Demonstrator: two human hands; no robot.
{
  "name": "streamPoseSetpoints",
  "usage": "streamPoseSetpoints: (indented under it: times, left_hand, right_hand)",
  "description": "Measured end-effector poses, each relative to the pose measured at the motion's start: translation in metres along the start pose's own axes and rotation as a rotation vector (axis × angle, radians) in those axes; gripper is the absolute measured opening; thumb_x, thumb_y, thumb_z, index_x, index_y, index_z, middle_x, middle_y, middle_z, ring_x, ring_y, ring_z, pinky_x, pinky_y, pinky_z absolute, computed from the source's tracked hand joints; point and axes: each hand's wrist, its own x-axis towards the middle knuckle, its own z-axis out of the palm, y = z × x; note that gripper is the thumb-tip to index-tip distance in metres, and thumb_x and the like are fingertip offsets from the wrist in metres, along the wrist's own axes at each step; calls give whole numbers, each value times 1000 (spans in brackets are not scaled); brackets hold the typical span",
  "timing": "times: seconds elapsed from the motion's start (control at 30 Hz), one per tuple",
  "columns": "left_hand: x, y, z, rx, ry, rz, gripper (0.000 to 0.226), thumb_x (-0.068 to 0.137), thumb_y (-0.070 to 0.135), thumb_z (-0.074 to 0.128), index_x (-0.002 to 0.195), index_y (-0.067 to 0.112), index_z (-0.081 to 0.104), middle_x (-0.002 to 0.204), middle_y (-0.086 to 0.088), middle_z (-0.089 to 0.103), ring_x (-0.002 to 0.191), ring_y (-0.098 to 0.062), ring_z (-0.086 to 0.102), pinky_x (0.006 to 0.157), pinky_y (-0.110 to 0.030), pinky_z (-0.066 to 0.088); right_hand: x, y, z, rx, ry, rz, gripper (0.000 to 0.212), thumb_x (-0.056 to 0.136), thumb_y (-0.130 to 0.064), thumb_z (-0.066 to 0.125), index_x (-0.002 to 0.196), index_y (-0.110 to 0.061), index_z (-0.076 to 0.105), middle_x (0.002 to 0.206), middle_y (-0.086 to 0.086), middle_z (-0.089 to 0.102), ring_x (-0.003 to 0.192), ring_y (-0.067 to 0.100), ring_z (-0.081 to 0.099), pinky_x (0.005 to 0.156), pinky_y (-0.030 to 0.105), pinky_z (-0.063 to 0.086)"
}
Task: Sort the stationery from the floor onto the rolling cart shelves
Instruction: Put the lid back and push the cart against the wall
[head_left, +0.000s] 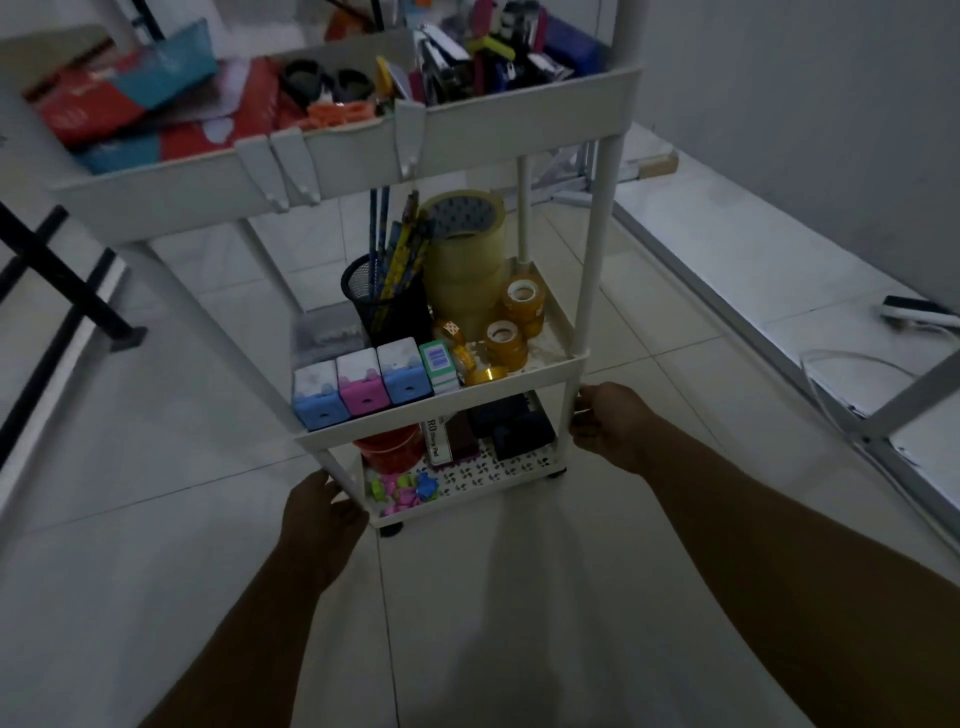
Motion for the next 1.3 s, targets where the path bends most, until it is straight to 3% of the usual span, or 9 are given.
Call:
streamPoseSetpoints:
  times: [0.07, 0.2, 0.47, 0.67, 0.8, 0.97, 1.07, 1.13, 1.3]
  left_hand:
    - [-8, 9, 1, -63, 1, -42, 41, 89, -5, 56, 129, 1, 48, 134, -19, 54, 112, -31, 59, 95, -41, 50]
    - [-25, 30, 0, 29, -57, 67, 34, 100, 11, 40, 132, 3, 47, 135, -20, 51, 107, -30, 55, 106, -47, 41]
    - [-55, 71, -2, -19, -69, 56, 26, 99, 17, 40, 115, 3, 55, 102, -18, 58, 84, -27, 56, 93, -37, 45]
    - [-78, 95, 0, 18, -51, 79, 20, 99, 12, 39, 97, 2, 57, 88, -16, 58, 79, -26, 57, 79, -37, 48]
    - [-95, 112, 3, 53, -44, 91, 21, 100, 11, 40, 89, 3, 56, 87, -18, 57, 76, -27, 55, 85, -39, 48]
    - [-117, 135, 6, 101, -51, 139, 20, 100, 12, 39, 98, -2, 53, 86, -19, 57, 75, -29, 56, 73, -39, 50]
    - [-129, 149, 7, 109, -59, 168, 21, 101, 14, 40, 109, -3, 49, 86, -18, 54, 74, -30, 54, 78, -42, 51]
    - [-138, 159, 8, 114, -76, 183, 23, 101, 15, 40, 115, -2, 48, 90, -17, 53, 78, -31, 54, 86, -43, 48]
    - [-164, 186, 9, 127, -94, 231, 25, 100, 14, 41, 118, -2, 48, 106, -19, 55, 95, -38, 56, 86, -43, 49]
  right_hand:
    - [-10, -9, -1, -5, -4, -19, 21, 98, -18, 42, 96, -3, 57, 94, 15, 59, 83, 25, 58, 64, 31, 49]
    - [-31, -27, -3, -10, -10, -56, 23, 98, -16, 40, 105, -1, 56, 95, 15, 59, 86, 26, 58, 78, 36, 48]
    - [-70, -63, -2, -41, 2, -135, 29, 99, -13, 38, 115, 5, 55, 96, 16, 52, 87, 28, 51, 94, 41, 48]
    - [-97, -86, 0, -77, -7, -167, 20, 97, -10, 38, 100, 2, 54, 84, 15, 51, 74, 24, 50, 87, 39, 49]
    - [-116, -104, 1, -94, -22, -190, 22, 98, -8, 37, 95, 2, 56, 86, 17, 56, 76, 27, 54, 85, 39, 50]
    - [-140, -125, 2, -84, -40, -207, 20, 97, -6, 36, 93, 1, 53, 79, 15, 53, 69, 25, 51, 99, 46, 46]
    - [-159, -139, 2, -74, -42, -214, 18, 96, -6, 36, 94, 1, 54, 81, 16, 55, 72, 26, 54, 77, 39, 53]
    - [-173, -150, 2, -82, -46, -224, 19, 95, -5, 37, 101, 1, 54, 87, 17, 57, 77, 26, 56, 69, 35, 51]
    - [-202, -175, 2, -100, -44, -268, 32, 96, -6, 37, 122, 7, 51, 111, 27, 60, 105, 36, 60, 84, 39, 53]
